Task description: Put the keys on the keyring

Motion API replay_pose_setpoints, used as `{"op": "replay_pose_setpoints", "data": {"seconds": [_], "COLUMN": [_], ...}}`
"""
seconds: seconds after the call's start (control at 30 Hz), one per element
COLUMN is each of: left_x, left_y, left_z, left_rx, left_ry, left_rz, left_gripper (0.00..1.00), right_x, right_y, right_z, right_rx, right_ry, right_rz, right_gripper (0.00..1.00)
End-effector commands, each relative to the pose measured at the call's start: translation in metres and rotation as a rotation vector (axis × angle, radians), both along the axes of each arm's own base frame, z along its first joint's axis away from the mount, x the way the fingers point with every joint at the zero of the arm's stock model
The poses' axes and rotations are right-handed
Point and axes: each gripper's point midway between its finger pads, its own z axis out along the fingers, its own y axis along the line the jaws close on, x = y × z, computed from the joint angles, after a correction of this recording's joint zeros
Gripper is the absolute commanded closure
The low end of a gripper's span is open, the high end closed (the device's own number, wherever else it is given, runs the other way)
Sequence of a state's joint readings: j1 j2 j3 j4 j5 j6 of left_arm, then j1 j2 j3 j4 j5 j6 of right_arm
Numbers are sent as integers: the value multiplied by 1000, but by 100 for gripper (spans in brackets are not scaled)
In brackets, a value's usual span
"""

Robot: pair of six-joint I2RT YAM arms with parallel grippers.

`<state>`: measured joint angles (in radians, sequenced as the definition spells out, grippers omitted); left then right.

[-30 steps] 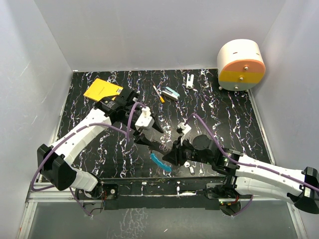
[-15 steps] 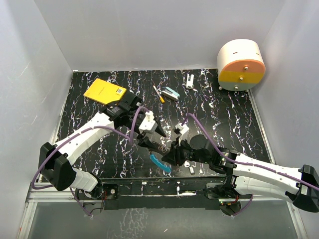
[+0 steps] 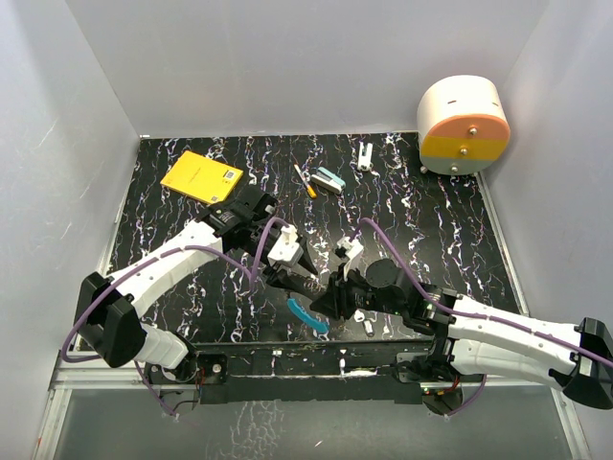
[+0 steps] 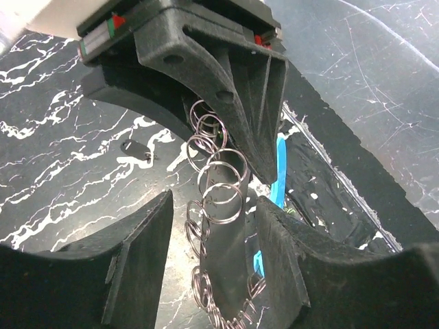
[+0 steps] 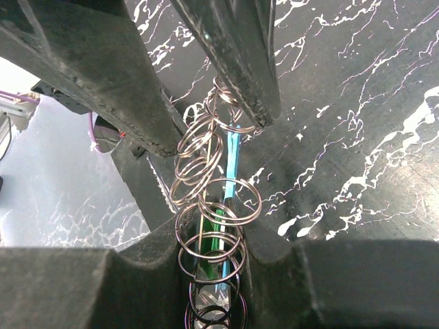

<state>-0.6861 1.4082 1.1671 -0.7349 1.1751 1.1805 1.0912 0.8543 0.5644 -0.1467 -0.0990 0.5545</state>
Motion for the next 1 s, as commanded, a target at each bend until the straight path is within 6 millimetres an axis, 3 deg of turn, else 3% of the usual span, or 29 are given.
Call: {"op": "replay_pose_setpoints", "data": {"seconds": [0.0, 0.97], "left_x": [-10, -15], "left_y": [4, 6], "left_z": [7, 13], "left_rx": [-35, -64], "left_ry": [-38, -68], "left_rz": [-38, -40], "left_gripper": [51, 74], "right_x": [5, 4], "right_y": [13, 10], "right_z": [64, 62], "right_rx": [189, 207], "right_ry": [-83, -65], "right_rz": [2, -15], "right_gripper": [92, 92]}}
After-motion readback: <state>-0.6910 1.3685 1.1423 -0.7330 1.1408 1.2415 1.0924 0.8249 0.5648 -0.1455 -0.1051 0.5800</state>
